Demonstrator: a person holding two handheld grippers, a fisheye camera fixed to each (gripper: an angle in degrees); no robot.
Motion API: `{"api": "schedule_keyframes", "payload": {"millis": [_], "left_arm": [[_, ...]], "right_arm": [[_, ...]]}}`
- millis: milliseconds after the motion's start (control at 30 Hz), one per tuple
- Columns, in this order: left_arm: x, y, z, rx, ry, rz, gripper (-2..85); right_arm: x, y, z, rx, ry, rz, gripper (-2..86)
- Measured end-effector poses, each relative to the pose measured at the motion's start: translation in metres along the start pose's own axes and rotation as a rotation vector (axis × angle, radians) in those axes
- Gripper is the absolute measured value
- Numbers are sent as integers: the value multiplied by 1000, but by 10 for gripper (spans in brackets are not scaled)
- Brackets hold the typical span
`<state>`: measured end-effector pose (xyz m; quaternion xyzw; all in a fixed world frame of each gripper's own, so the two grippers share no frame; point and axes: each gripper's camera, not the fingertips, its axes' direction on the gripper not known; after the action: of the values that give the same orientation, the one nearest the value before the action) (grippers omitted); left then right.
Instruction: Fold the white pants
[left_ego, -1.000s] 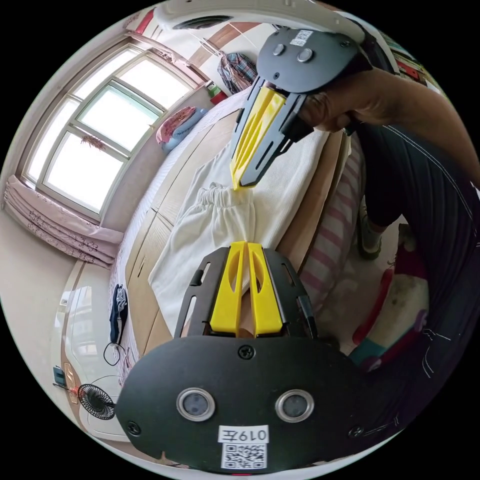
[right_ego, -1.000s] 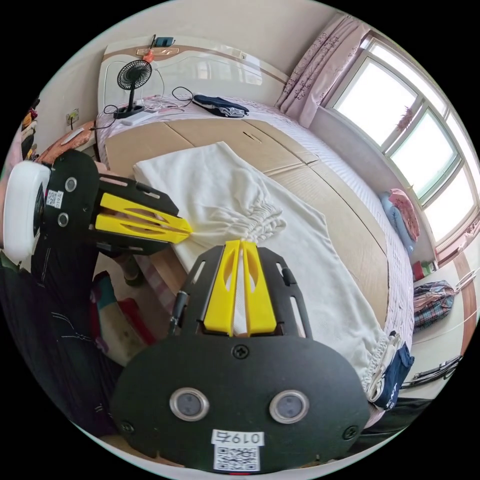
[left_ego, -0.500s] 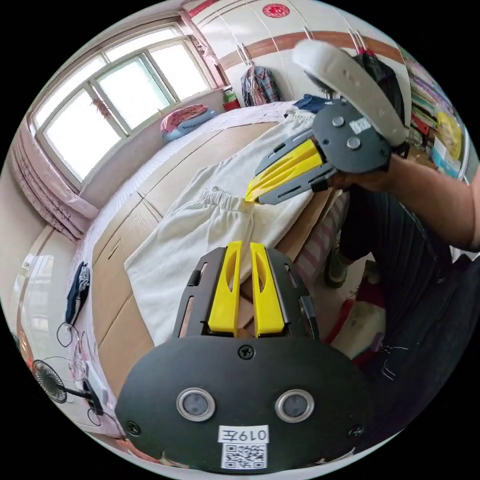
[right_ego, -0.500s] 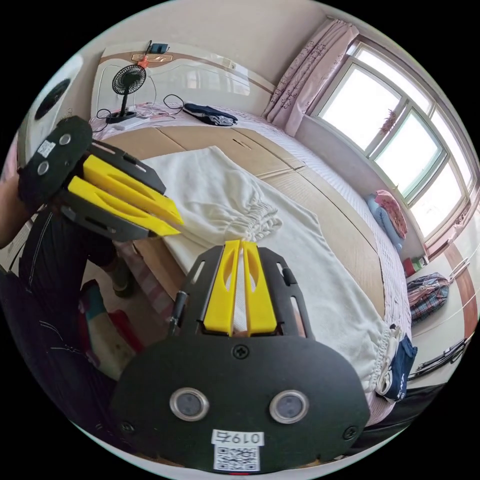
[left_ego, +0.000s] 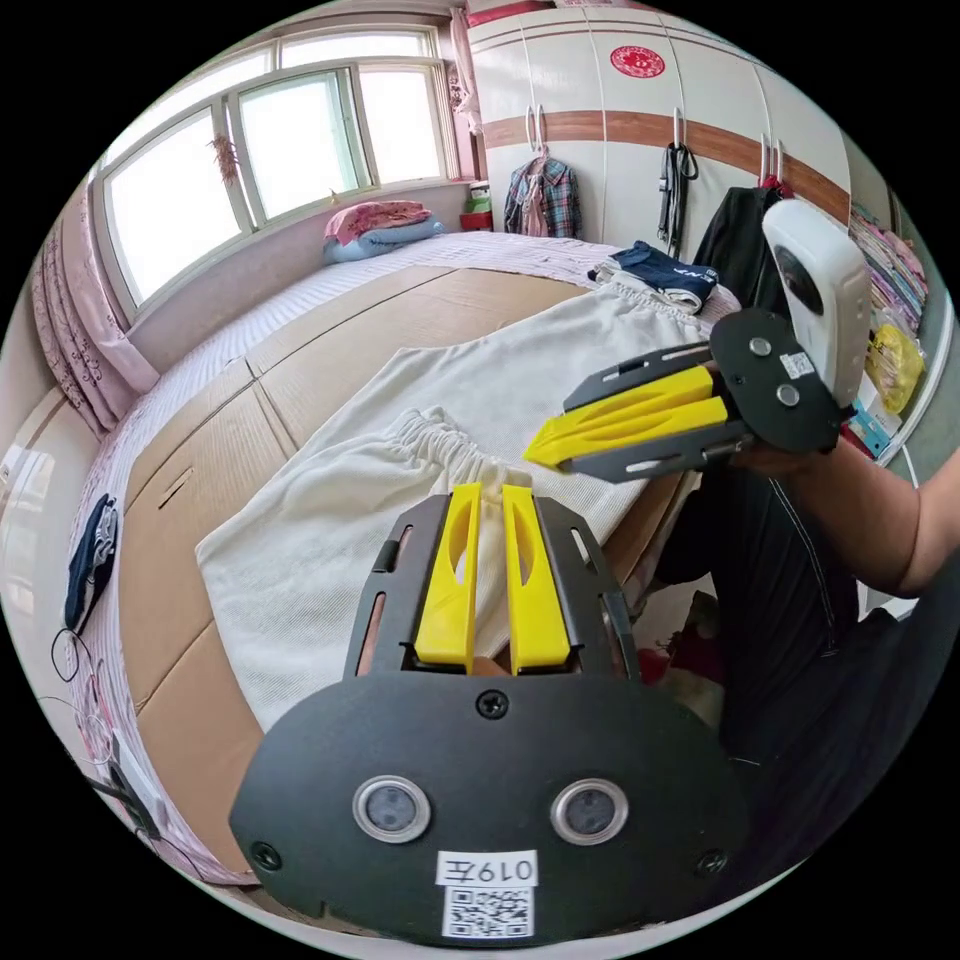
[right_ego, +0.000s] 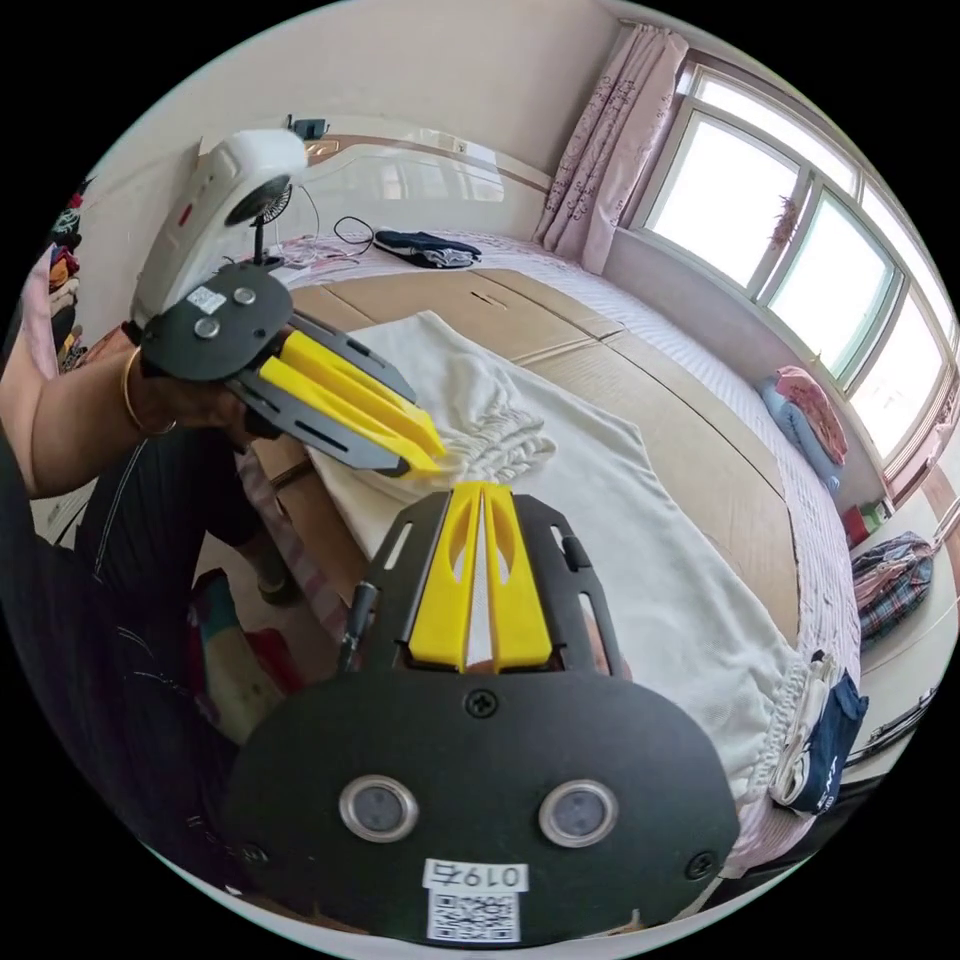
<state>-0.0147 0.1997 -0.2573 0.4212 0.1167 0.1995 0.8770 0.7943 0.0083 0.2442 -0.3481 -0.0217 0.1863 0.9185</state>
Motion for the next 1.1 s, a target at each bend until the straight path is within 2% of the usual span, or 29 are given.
{"api": "schedule_keyframes", "payload": {"millis": [100, 233, 333, 433, 500, 600, 767, 900, 967, 1100], "left_arm": [[-11, -5, 10, 1, -19, 50, 9], [-49, -20, 6, 72, -109, 124, 12], [-97, -43, 26, 46, -155, 248, 17], [-145, -62, 65, -23, -90, 370, 18], [-179, -78, 93, -73, -12, 415, 16], [-216, -99, 122, -111, 141, 423, 12], [-270, -125, 170, -158, 284, 382, 8], [-306, -141, 200, -179, 393, 380, 7], [-317, -147, 212, -183, 411, 390, 7], [-336, -164, 241, -206, 480, 411, 7]], "right_arm": [[56, -26, -28, 91, -52, 67, -10], [150, -88, -34, 150, -319, 140, -7], [190, -134, -13, 75, -410, 108, 6], [210, -173, 9, -10, -498, 54, 40], [226, -193, 21, -38, -553, 36, 33], [259, -222, 39, -52, -612, 36, 12], [316, -248, 79, -56, -905, 60, 77], [346, -246, 84, 4, -930, 116, 69], [358, -250, 84, 21, -1009, 122, 73], [354, -270, 81, -66, -952, 60, 80]]}}
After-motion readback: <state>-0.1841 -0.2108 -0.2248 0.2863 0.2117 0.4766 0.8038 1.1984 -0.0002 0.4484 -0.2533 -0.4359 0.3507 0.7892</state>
